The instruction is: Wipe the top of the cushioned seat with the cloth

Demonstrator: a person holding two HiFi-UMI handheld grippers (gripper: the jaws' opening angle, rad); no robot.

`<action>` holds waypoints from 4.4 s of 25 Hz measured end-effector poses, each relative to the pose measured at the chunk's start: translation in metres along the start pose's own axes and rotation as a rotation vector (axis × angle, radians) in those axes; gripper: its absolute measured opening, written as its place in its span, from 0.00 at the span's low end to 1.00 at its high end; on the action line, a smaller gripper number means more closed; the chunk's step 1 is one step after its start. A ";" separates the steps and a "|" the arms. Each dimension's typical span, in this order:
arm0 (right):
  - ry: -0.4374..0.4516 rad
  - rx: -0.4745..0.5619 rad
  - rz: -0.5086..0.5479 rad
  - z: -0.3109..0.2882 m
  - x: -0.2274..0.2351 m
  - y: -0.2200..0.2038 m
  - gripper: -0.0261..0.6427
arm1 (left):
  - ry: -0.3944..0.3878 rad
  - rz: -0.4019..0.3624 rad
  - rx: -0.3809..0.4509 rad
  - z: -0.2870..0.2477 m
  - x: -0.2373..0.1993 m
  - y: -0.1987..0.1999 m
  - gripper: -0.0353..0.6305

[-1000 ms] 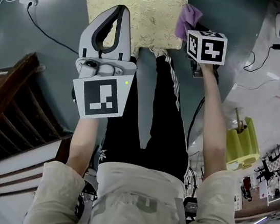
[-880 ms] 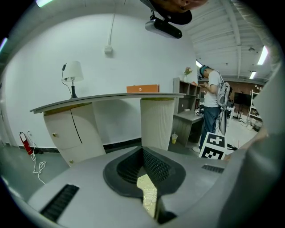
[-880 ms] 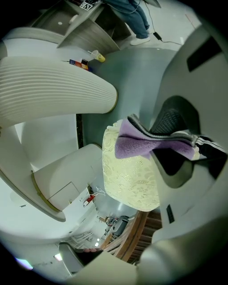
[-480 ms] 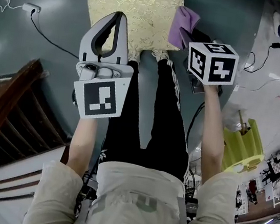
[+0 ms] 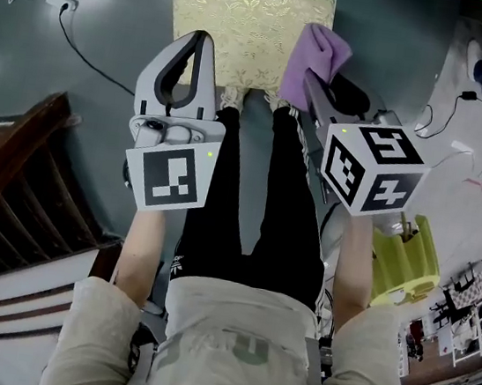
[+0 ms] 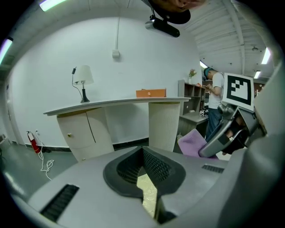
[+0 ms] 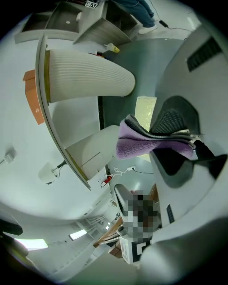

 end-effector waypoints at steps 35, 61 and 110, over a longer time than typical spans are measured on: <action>0.115 -0.267 0.111 -0.269 -0.142 -0.070 0.17 | 0.253 0.127 -0.076 0.080 -0.119 -0.092 0.06; -0.227 -0.323 -0.073 -0.122 0.082 -0.123 0.17 | 0.022 0.022 -0.020 0.000 -0.014 -0.010 0.06; -0.266 0.545 0.243 0.272 -0.158 0.064 0.17 | -0.003 0.065 0.090 0.196 0.026 0.203 0.06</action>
Point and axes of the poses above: the fingertips, and each gripper's own axes: z backward along the fingers, x to its right, y out of its top, the point moved 8 cm from there along z, backward along the fingers, and after that the axes turned 7 degrees about -x, right-handed, at the moved point
